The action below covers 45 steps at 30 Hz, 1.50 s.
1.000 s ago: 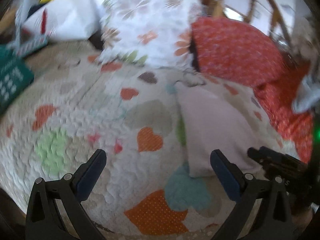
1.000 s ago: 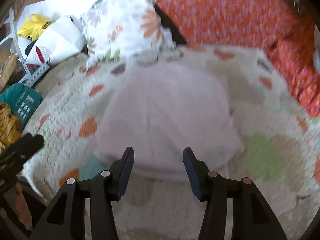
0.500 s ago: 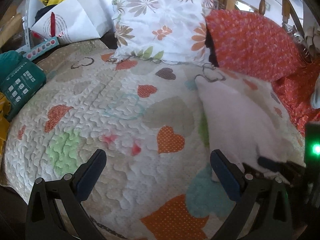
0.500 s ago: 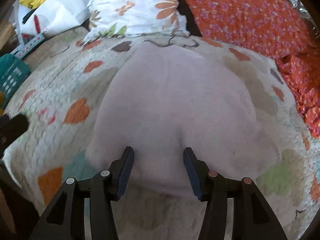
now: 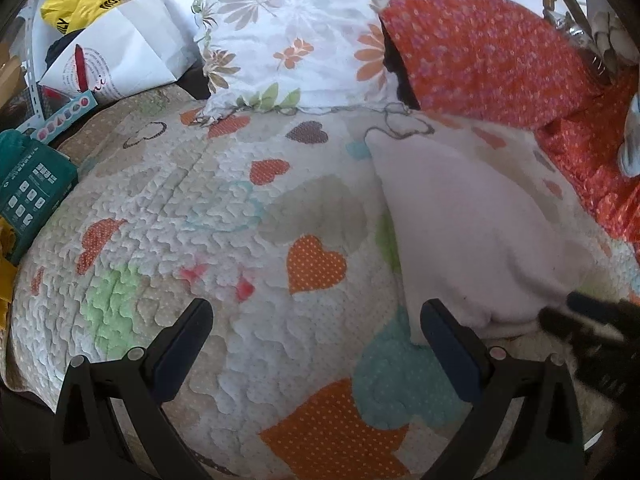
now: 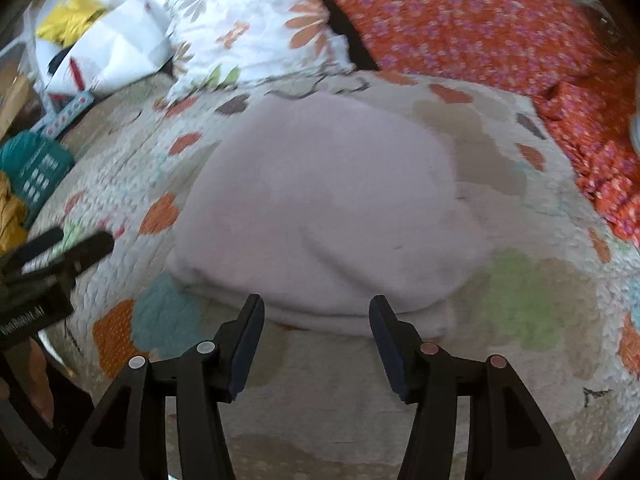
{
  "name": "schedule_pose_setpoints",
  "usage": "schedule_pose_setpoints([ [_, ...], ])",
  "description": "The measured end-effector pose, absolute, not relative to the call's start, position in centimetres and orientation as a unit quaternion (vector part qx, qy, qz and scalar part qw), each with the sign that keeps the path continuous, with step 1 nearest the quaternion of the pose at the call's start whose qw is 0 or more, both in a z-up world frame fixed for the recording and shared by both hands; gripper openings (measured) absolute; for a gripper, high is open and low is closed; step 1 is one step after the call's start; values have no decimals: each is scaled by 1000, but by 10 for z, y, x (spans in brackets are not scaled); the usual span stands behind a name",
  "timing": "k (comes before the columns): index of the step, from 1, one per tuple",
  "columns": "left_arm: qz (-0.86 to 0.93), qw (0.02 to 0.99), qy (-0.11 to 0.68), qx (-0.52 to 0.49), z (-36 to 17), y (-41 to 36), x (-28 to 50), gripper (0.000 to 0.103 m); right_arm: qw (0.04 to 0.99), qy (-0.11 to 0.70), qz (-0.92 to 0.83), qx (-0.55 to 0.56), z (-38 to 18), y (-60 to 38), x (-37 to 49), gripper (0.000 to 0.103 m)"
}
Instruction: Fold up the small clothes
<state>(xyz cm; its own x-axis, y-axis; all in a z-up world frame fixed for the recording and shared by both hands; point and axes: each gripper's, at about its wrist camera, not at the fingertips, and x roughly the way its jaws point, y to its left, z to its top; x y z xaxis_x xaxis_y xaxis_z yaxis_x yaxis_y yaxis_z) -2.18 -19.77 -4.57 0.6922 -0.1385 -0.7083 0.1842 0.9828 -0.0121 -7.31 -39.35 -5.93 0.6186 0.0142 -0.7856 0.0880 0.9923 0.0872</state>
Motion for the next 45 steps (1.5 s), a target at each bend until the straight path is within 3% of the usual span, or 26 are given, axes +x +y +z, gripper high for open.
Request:
schedule_pose_setpoints([
  [21,-97,894,436,38,-69,-208,-12,103,902,419,-58,84,-56,-415,-64,63],
  [29,-95,887,450,32,-73,-201,-8,103,889,452,-60,48,-83,-401,-48,71],
  [37,-89,887,453,13,-69,-194,-1,103,912,403,-49,62,-52,-408,-55,72],
  [45,-105,886,452,-9,-60,-189,6,103,903,421,-49,68,-31,-420,33,72],
])
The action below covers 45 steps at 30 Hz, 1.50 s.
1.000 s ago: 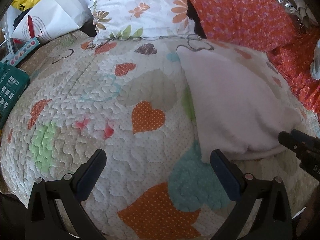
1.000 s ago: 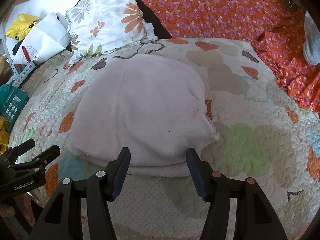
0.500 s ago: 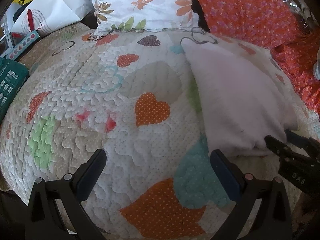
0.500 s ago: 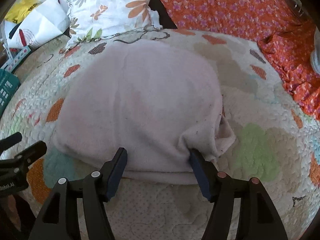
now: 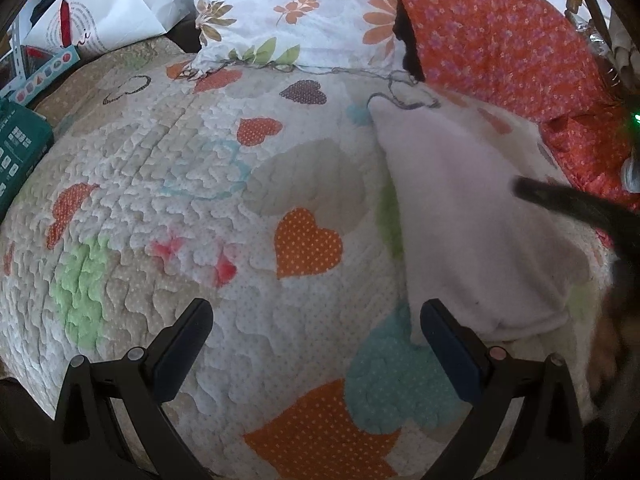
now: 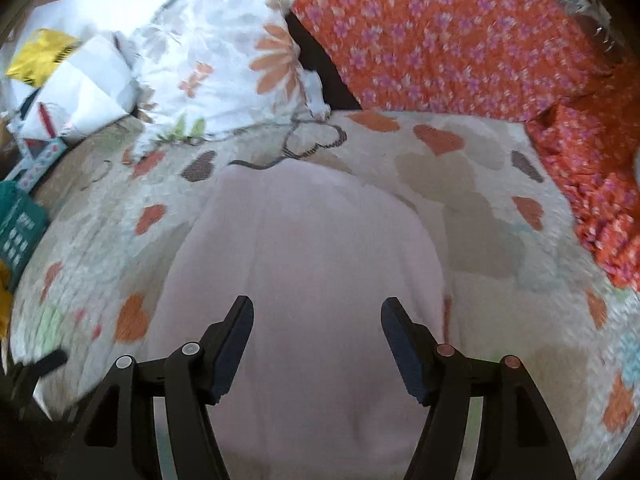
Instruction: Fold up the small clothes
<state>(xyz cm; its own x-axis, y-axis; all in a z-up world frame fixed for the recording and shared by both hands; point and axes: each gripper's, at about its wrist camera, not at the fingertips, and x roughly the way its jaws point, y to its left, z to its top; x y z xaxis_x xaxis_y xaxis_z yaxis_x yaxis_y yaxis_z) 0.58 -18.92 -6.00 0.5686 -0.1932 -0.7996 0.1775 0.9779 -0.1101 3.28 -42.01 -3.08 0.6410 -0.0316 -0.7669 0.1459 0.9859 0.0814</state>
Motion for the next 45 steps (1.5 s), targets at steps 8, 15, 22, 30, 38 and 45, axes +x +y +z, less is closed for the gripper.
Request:
schedule_pose_setpoints([
  [8,-91,883,458,-49,-54,-165,23,103,859,493,-128,55,-77,-469,140,85],
  [15,-72,876,465,-101,-51,-141,32,103,877,464,-115,44,-36,-436,144,80],
  [22,-76,878,462,-96,-50,-141,26,103,865,495,-63,-60,-67,-346,160,80],
  [30,-73,881,453,-114,-43,-129,23,103,886,455,-86,-21,-36,-380,141,81],
  [38,-83,886,444,-100,-43,-143,19,103,831,504,-148,184,-78,-509,96,83],
  [45,-82,905,411,-75,-39,-161,7,103,851,459,-136,215,-60,-528,27,83],
])
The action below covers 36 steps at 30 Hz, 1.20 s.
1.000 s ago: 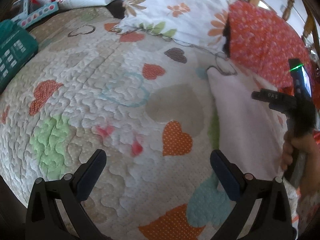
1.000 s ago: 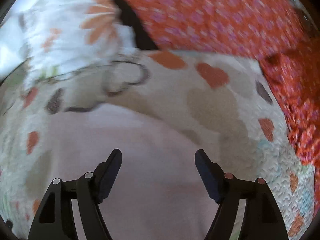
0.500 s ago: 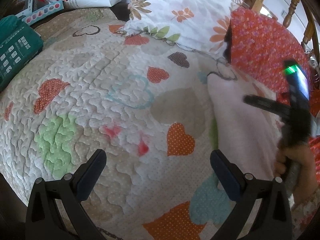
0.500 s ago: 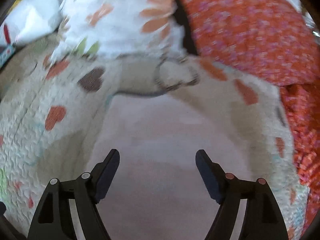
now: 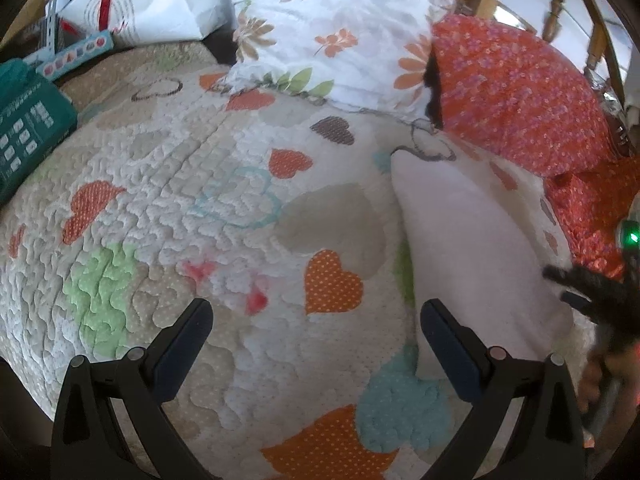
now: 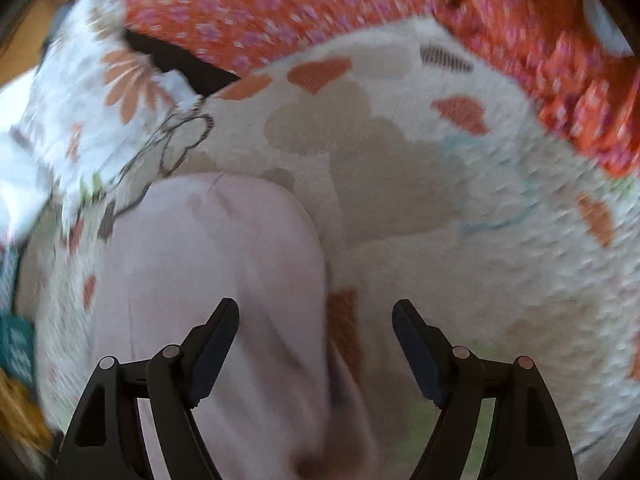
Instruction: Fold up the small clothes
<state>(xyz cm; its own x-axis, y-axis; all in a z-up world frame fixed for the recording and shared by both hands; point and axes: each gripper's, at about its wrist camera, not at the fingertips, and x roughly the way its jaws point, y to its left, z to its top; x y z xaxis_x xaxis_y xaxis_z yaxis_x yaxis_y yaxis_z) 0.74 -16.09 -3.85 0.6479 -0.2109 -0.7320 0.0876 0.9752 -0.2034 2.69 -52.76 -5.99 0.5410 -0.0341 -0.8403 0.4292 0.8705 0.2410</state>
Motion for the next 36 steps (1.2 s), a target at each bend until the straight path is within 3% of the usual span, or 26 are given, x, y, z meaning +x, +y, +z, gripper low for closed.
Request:
schedule_pose_setpoints([
  [4,-77,918,390,-11,-42,-189,-8,103,876,434,-135,165,-50,-510,-31,83],
  [8,-93,903,416,47,-68,-221,-17,103,895,400,-145,133,-51,-493,-81,83],
  [14,-115,879,451,100,-100,-252,-31,103,889,419,-132,127,-67,-481,-85,83],
  [36,-130,873,467,43,-107,-245,-25,103,876,447,-128,129,-88,-467,-80,83],
])
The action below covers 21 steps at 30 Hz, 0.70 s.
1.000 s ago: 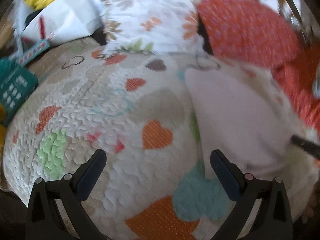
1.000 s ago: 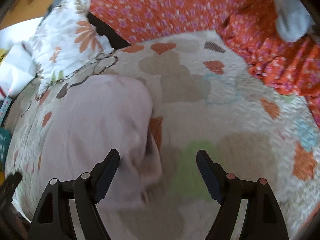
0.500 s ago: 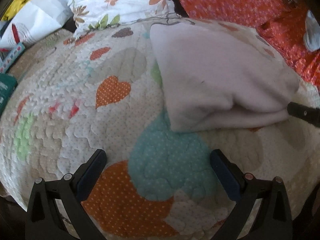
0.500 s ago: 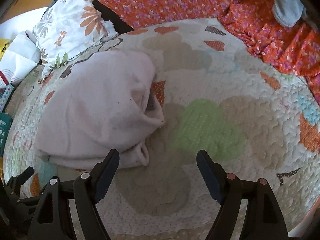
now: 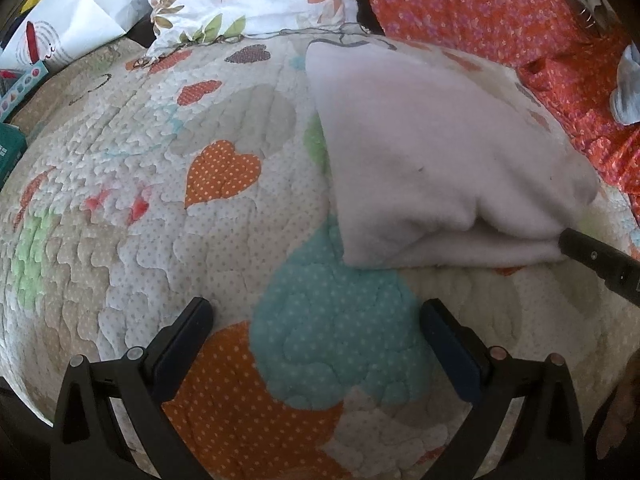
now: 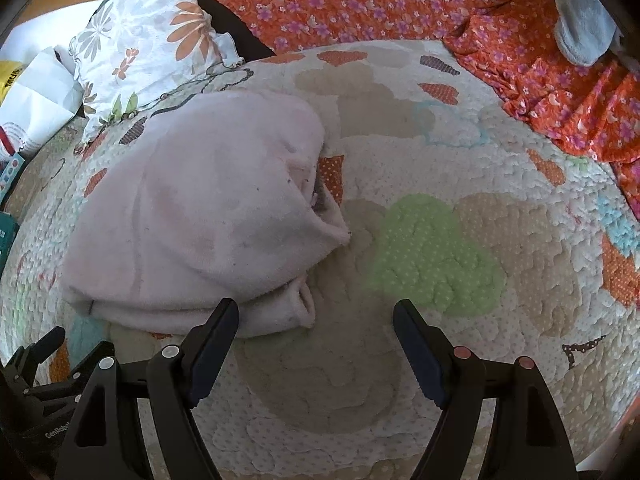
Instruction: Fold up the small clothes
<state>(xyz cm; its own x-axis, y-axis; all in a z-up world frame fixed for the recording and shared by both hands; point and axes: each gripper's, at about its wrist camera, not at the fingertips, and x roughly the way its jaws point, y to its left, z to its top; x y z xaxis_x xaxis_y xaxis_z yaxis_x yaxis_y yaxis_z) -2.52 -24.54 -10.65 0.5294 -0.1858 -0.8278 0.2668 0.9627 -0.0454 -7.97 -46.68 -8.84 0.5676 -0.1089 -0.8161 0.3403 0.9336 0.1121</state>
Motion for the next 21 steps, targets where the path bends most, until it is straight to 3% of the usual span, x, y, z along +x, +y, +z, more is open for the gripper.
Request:
schedule_pose_setpoints([
  [12,-99,906,409,43,-76,-235,-36,103,901,394,-146,111,-66,-465,-91,83],
  [21,-97,892,439,45,-79,-234,-33,103,909,396,-129,35,-72,-432,-86,83],
])
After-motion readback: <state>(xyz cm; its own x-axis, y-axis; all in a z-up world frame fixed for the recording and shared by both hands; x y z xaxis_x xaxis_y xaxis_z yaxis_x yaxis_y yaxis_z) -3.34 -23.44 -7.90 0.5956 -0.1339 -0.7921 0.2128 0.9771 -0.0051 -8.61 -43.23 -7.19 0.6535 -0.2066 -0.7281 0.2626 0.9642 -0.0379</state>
